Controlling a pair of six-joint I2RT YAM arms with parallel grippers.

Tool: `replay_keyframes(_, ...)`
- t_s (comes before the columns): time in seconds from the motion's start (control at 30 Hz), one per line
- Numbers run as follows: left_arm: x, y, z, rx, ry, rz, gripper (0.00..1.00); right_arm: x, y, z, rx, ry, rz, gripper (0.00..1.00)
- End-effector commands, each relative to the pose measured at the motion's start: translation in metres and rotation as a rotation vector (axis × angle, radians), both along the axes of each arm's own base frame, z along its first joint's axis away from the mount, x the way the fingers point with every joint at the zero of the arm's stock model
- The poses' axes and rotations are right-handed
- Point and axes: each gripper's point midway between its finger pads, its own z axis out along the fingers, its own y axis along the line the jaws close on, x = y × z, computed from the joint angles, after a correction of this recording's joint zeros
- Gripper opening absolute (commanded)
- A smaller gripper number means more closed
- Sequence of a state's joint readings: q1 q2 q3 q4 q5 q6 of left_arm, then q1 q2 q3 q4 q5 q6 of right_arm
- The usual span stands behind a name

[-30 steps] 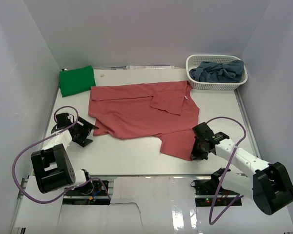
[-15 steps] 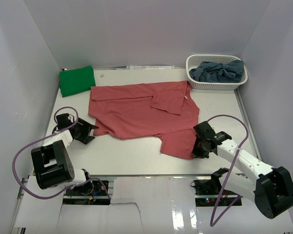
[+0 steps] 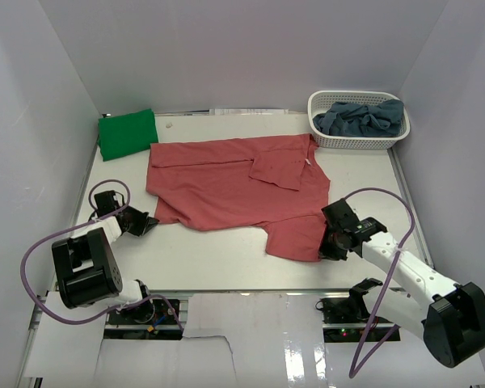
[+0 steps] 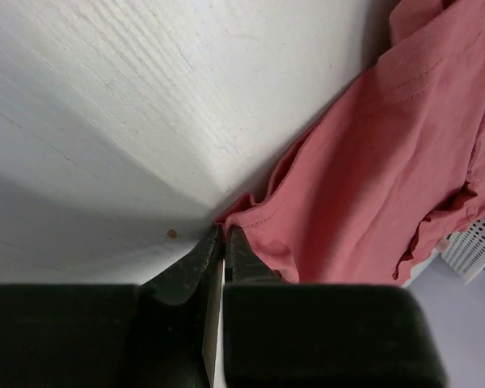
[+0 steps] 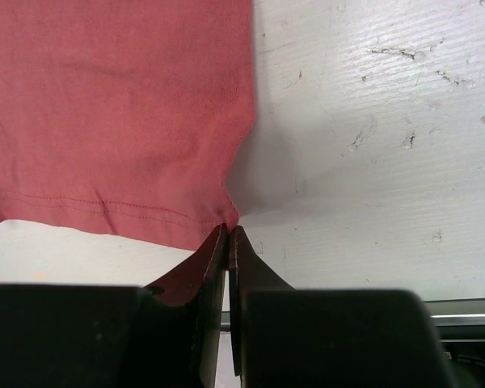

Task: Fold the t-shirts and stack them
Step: Grap the side of the flattened tshirt closest away from the robot with both arms

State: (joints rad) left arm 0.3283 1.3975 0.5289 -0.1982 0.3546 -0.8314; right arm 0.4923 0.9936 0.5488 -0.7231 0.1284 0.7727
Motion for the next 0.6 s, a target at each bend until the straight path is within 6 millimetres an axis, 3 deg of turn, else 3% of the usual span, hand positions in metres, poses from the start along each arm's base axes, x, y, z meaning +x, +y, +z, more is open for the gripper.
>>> replay_keyframes(0.0,-0.022,0.002,-0.025,0.024,0.095,0.01,0.13,0.009,0.001,0.016,-0.001,-0.045,0.007,0.08)
replay_keyframes(0.27,-0.021,0.003,-0.027,0.024,0.099,0.008,0.14,0.008,0.003,0.023,0.017,-0.058,0.016,0.08)
replay_keyframes(0.3,-0.02,0.002,-0.026,0.021,0.094,0.004,0.1,0.008,0.003,0.024,0.016,-0.062,0.017,0.08)
replay_keyframes(0.33,-0.019,0.002,-0.025,0.021,0.089,0.0,0.0,0.009,0.003,0.026,0.018,-0.066,0.02,0.08)
replay_keyframes(0.57,-0.024,0.008,0.001,0.092,0.101,-0.076,0.0,0.015,0.007,0.054,0.027,-0.107,0.078,0.08)
